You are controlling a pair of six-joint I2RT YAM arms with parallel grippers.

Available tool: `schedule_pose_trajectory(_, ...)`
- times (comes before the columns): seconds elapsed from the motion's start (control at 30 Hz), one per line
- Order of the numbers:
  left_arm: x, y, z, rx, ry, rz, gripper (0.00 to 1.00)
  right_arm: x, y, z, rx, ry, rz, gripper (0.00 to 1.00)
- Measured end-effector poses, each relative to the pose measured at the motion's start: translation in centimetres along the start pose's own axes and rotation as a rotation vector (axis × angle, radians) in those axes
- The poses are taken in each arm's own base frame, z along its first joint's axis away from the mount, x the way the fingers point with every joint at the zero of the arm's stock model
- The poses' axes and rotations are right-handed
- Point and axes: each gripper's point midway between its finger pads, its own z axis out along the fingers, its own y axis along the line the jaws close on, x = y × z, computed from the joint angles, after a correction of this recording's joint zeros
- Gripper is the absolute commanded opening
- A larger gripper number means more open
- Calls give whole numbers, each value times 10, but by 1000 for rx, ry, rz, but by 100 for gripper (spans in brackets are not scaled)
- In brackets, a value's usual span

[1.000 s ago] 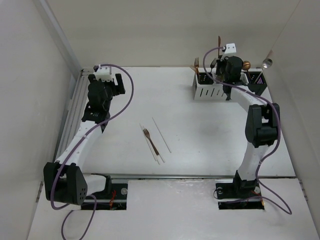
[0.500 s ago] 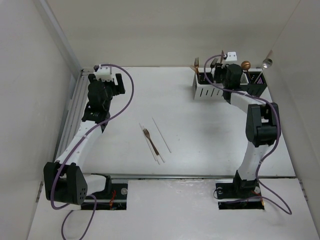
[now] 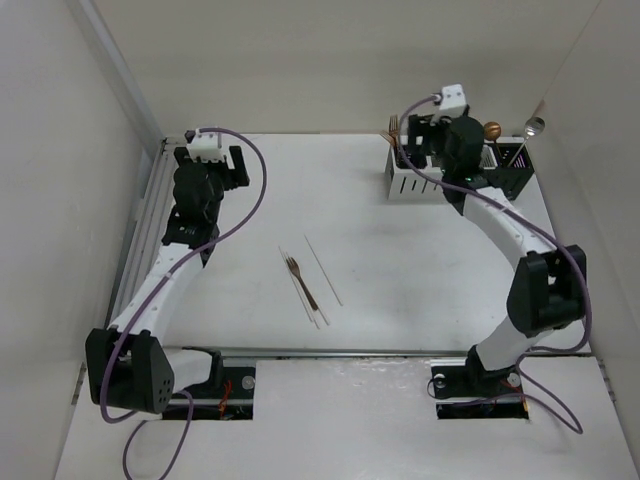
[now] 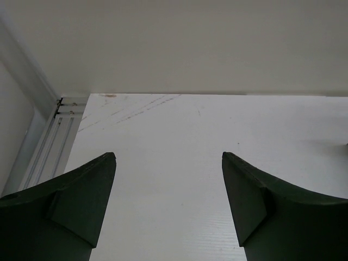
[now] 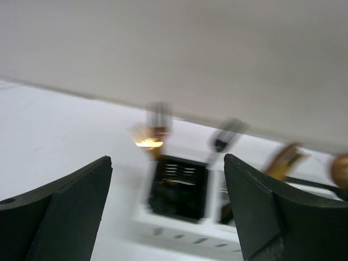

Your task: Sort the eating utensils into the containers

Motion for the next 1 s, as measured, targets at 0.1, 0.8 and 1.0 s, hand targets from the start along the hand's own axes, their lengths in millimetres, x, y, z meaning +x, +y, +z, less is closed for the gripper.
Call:
schedule_pose_trajectory(0.1, -7, 2, -5, -14, -18, -30, 77, -24, 88, -16, -152, 47, -26, 88)
schedule_pose_trajectory(0.8, 24, 17, -56, -106, 19, -159, 79, 252, 301, -200, -590, 993, -328, 71)
schedule_pose_trajectory(1.0, 20, 18, -61, -110, 3, -164, 80, 254, 314, -211, -625, 999, -329, 31)
